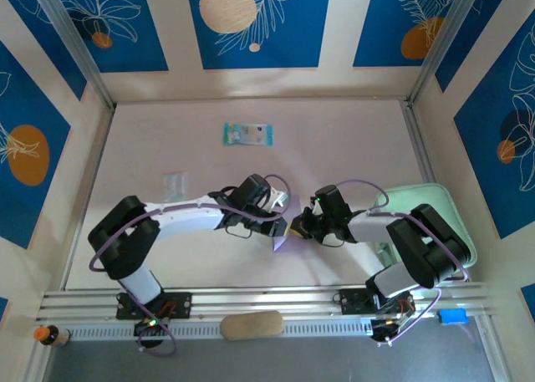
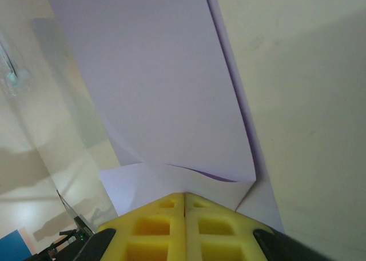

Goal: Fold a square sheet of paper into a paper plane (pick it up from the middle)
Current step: Fold the triangle a second time at the center of the table.

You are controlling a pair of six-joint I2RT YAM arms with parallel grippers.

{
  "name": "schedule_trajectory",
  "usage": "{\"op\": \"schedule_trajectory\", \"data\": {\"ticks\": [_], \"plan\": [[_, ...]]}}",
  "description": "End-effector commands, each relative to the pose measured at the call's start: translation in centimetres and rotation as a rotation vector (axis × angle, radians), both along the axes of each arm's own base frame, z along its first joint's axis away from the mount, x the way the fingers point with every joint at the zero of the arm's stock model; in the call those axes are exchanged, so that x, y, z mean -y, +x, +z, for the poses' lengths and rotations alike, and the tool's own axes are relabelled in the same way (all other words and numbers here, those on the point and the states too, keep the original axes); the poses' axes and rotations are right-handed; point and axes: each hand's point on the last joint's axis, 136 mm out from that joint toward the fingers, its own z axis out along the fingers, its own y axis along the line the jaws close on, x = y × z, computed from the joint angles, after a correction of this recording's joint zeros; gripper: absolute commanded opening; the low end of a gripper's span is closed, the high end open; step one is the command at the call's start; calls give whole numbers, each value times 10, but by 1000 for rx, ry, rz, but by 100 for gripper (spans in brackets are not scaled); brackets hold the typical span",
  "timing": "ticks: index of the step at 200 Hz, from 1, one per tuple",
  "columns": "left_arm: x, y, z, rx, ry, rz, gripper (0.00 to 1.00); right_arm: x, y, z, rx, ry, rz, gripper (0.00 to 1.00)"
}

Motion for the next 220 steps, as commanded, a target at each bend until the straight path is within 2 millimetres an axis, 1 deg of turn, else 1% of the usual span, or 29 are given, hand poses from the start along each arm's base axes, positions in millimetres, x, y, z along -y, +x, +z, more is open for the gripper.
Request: {"op": "schedule_trajectory", "data": {"ticks": [1,52,82,98,165,220], "plan": [[18,-12,5,-85,-70,-58,8,22,-21,-27,-104,-105,-38,0],[25,-18,-8,-161,-64,-81,8,23,-20,-27,-106,-106,-40,0],[21,-17,-25,-174,7,-67,8,23,-21,-27,-110,-106,-40,0],[20,-17,-30,-179,29,-67,9,23,-20,-27,-110,-106,-41,0],[20,-19,-40,-183,59,-75,9,24,-20,-27,-114,-107,-44,0],[10,-17,-52,-158,127,-69,10,25,-20,-27,-113,-106,-44,0]]}}
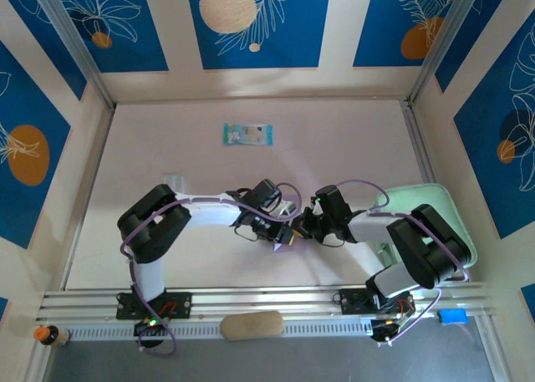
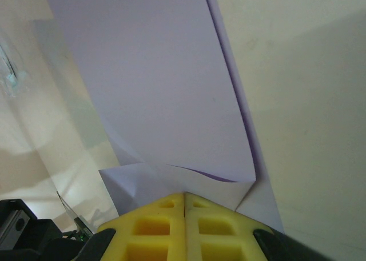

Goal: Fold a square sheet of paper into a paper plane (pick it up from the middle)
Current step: Fold the triangle a second time at the center of the table.

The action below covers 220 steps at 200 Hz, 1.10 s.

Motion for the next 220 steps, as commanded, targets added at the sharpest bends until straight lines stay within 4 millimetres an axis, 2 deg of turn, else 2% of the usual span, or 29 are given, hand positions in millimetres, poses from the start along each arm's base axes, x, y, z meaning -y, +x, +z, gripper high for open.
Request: {"op": "schedule_trajectory", "data": {"ticks": [1,73,220], "plan": [[-4,-1,-10,18,54,-22,10,24,-20,-27,-111,-104,-40,0],[-14,-2,-20,34,98,-27,10,25,-21,-28,-113,-106,-44,0],[-30,-6,-24,66,151,-44,9,28,-22,-31,-120,-109,-50,0]]}}
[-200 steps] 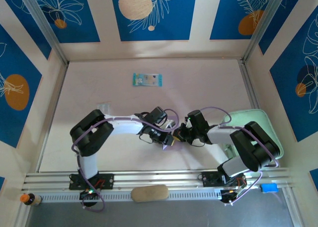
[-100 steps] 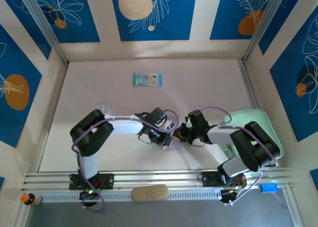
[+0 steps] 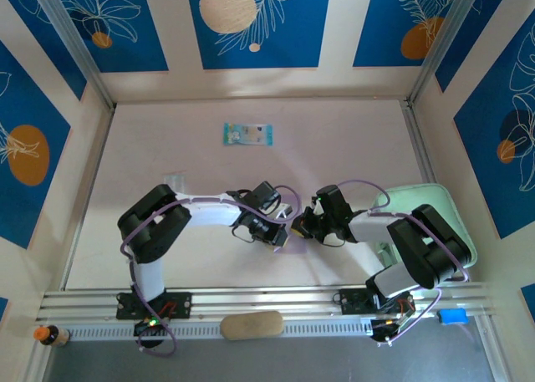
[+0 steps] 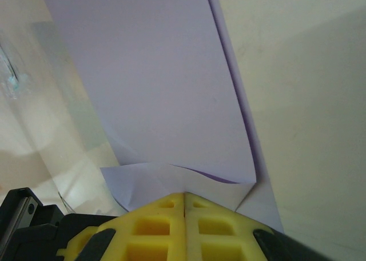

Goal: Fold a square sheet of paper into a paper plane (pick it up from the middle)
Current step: Fold the triangle a second time at the center of the table.

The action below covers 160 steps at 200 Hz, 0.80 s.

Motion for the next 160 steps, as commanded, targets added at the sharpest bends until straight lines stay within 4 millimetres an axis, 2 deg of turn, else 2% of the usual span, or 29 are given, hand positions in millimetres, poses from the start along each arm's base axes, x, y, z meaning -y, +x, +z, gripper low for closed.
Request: {"op": "schedule_trajectory", "data": {"ticks": [1,129,160], "plan": [[-12,-9,-8,-2,48,-24,9,26,-23,-30,-115,-110,-43,0],[-45,-31,-16,-24,103,-25,8,27,-23,-31,-119,-109,-46,0],[-44,-24,-3,26,92,-5,8,26,-23,-31,-119,-107,-45,0]]}}
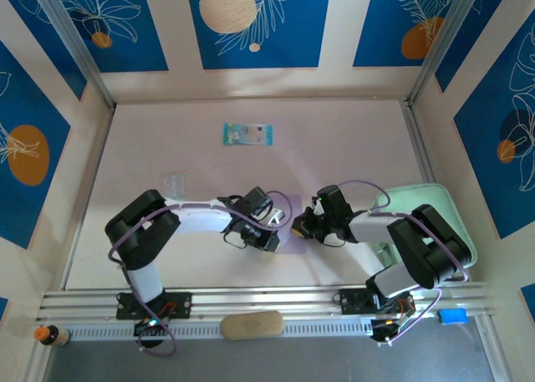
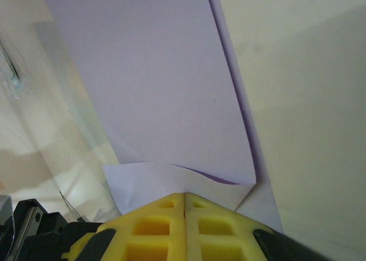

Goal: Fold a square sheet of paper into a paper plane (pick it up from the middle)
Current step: Fold the triangle a second time at the center of the table.

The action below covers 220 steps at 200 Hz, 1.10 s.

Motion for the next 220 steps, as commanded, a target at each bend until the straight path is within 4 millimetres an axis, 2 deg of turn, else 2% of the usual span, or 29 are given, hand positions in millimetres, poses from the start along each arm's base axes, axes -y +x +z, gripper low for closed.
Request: {"op": "schedule_trajectory", "data": {"ticks": [1,47,77,109,143,176,220], "plan": [[-19,-9,0,3,71,-2,8,26,-23,-31,-118,-114,-44,0],[5,12,40,81,-37,41,7,26,-22,-30,-114,-113,-47,0],[28,17,51,49,-127,45,8,27,-23,-30,-116,-114,-47,0],[43,12,42,-29,-173,25,10,27,-23,-30,-118,-113,-48,0],[44,3,31,-67,-164,6,11,26,-22,-29,-115,-111,-45,0],[28,-2,12,-66,-84,13,11,27,-23,-30,-119,-115,-47,0],[0,-19,-15,-101,18,12,11,27,-23,-31,-121,-116,-47,0]]}}
